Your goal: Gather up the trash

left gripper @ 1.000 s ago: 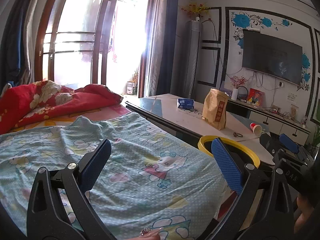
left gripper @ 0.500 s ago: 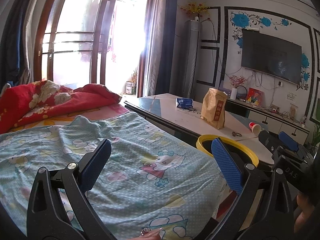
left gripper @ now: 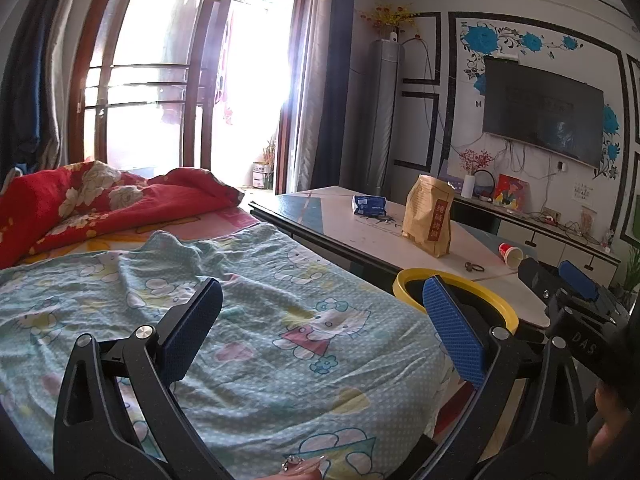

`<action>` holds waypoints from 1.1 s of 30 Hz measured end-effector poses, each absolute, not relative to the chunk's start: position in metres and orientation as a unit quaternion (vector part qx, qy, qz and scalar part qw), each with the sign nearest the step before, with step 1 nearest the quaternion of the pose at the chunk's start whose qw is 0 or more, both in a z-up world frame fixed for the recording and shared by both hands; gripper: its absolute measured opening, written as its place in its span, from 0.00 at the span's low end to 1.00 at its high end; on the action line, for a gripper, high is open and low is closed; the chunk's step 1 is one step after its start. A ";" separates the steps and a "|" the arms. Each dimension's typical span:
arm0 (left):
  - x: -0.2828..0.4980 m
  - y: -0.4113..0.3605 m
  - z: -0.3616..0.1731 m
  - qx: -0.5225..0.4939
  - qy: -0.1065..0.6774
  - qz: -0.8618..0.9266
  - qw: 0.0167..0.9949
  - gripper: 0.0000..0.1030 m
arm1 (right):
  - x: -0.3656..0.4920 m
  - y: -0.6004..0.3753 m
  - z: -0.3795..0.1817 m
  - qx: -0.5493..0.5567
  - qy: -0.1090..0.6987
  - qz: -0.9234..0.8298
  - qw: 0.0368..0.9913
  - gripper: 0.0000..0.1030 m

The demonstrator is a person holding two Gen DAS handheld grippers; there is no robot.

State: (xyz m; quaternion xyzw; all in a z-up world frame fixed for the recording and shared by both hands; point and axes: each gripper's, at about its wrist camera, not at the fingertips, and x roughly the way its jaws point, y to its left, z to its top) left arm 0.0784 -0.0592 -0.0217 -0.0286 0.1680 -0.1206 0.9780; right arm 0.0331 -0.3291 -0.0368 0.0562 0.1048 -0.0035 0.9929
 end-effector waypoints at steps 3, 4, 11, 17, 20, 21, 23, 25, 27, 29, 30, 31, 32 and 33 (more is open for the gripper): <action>0.078 -0.059 -0.022 -0.030 0.169 -0.121 0.978 0.90 | 0.033 -0.329 -0.037 0.055 0.106 -0.003 0.993 0.94; 0.078 -0.060 -0.022 -0.030 0.169 -0.120 0.978 0.90 | 0.033 -0.330 -0.036 0.055 0.106 -0.003 0.993 0.94; 0.078 -0.061 -0.024 -0.031 0.172 -0.121 0.977 0.90 | 0.031 -0.331 -0.035 0.056 0.107 -0.003 0.993 0.94; 0.080 -0.060 -0.027 -0.032 0.179 -0.122 0.976 0.90 | 0.031 -0.331 -0.035 0.055 0.107 -0.003 0.993 0.94; 0.082 -0.062 -0.029 -0.030 0.188 -0.116 0.975 0.90 | 0.032 -0.330 -0.033 0.055 0.109 0.000 0.993 0.94; 0.084 -0.061 -0.029 -0.033 0.189 -0.115 0.975 0.90 | 0.032 -0.330 -0.032 0.056 0.110 0.000 0.992 0.94; 0.086 -0.058 -0.030 -0.039 0.193 -0.115 0.974 0.90 | 0.033 -0.329 -0.029 0.056 0.114 0.004 0.992 0.94; 0.092 -0.047 -0.029 -0.055 0.211 -0.116 0.969 0.90 | 0.035 -0.324 -0.022 0.059 0.113 0.010 0.992 0.94; 0.099 -0.021 -0.028 -0.074 0.236 -0.105 0.963 0.90 | 0.041 -0.309 -0.013 0.057 0.118 0.045 0.990 0.94; 0.104 0.023 -0.029 -0.079 0.256 -0.060 0.962 0.90 | 0.049 -0.283 -0.004 0.051 0.129 0.086 0.987 0.94; 0.105 0.052 -0.029 -0.077 0.260 -0.020 0.962 0.90 | 0.057 -0.256 0.000 0.042 0.140 0.128 0.981 0.94; 0.104 0.077 -0.030 -0.077 0.263 0.014 0.962 0.90 | 0.062 -0.234 0.003 0.035 0.150 0.158 0.975 0.94; 0.103 0.109 -0.032 -0.080 0.267 0.057 0.959 0.90 | 0.069 -0.205 0.005 0.025 0.165 0.189 0.968 0.94; 0.099 0.157 -0.035 -0.089 0.276 0.123 0.949 0.90 | 0.077 -0.163 0.005 0.003 0.191 0.228 0.955 0.94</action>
